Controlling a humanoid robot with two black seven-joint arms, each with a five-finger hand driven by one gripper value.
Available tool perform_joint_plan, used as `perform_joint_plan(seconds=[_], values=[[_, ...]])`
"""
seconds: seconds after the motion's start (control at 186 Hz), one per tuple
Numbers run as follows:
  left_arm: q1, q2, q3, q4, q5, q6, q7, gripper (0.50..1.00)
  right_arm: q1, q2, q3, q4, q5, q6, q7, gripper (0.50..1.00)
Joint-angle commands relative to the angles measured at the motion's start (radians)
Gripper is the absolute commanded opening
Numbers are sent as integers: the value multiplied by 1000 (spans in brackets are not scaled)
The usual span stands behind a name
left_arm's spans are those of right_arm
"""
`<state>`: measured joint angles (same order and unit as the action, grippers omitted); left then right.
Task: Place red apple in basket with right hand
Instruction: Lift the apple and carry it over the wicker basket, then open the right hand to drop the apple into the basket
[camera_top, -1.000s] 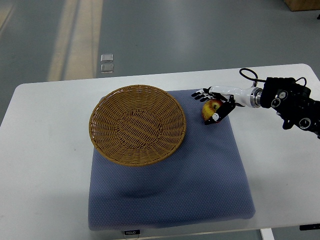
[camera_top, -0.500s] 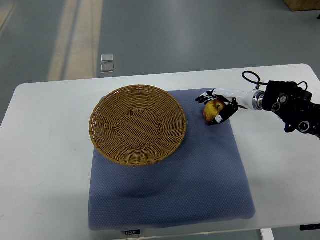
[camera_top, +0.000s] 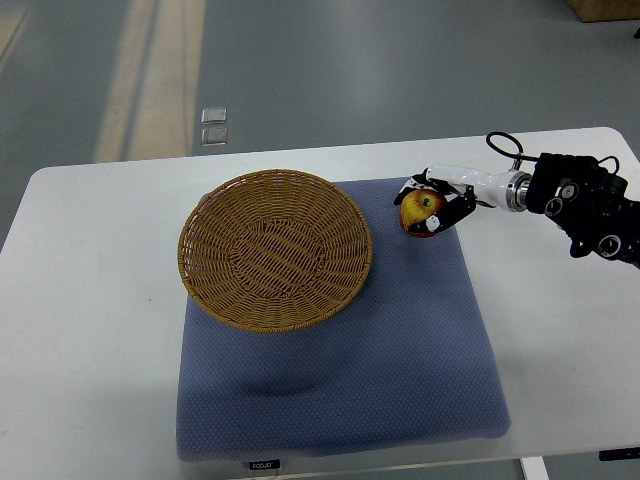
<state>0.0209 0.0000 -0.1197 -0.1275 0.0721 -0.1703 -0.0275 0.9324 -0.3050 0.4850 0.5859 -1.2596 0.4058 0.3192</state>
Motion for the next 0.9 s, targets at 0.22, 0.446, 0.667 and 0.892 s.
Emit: perform_joint_plan(seconds=[0.22,0.446,0.667,0.892], values=[[1,0,0,0,0,0,0,1000,138,55,-3,5,14,42,8,641],[1,0,0,-1,0,0,0,1000,186,136,-8,6,6,77,8,650],[1,0,0,0,0,0,0,1000,233,250,-63,8,2,93,8,658],[1,0,0,0,0,0,0,1000,232,305,-97,17,3,94,9,676]])
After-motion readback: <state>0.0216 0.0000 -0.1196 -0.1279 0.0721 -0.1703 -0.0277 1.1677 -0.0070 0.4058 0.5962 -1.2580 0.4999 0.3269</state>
